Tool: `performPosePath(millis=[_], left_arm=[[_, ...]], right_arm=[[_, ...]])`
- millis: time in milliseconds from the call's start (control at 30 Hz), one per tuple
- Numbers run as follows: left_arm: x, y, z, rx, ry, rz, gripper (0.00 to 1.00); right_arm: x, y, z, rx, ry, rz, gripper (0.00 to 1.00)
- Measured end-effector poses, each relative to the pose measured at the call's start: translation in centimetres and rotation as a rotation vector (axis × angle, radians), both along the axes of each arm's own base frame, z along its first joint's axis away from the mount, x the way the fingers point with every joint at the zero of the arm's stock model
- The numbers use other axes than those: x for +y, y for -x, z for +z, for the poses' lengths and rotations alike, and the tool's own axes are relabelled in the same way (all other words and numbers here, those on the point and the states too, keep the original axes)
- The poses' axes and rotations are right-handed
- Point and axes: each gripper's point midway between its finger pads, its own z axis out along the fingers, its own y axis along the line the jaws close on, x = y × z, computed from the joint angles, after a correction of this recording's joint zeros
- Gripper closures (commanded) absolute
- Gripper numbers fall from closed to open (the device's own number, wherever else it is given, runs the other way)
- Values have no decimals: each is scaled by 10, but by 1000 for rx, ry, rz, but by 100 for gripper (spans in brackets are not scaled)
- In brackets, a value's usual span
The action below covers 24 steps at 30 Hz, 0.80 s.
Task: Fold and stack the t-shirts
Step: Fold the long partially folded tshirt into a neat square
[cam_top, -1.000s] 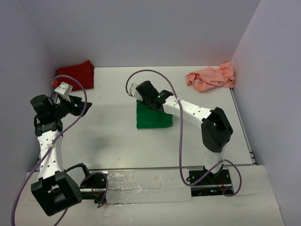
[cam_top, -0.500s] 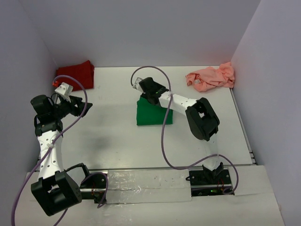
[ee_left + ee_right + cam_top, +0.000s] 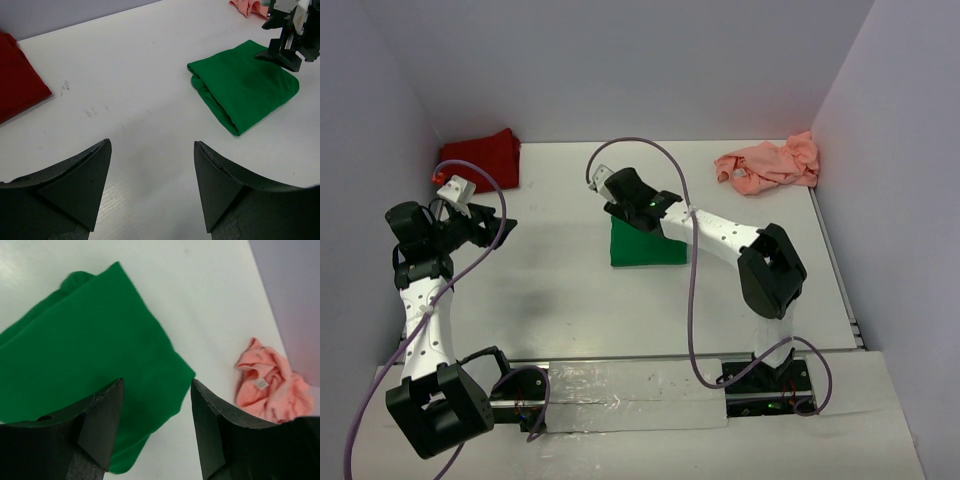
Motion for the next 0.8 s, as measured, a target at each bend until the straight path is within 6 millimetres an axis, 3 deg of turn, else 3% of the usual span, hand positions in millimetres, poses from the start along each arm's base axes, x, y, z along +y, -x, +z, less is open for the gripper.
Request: performPosePath(millis=[167,367,467,667,800], left_arm=[[-1,1,1,-2,1,-5,24],[-2,2,3,-9,-1,-7,24],[-2,2,2,-9,-1,-8,24],[-2,2,2,-8,-1,-8,24],[-2,2,2,-7,-1,-8,24]], right_arm=[[-7,17,-17,81,-9,-20,39],[-31,23,-77,233,50,-69,40],[-36,30,-93,299,45,-64,39],[-35,63,-106,343,56,30,37],[-28,92,-96,299,87,113,35]])
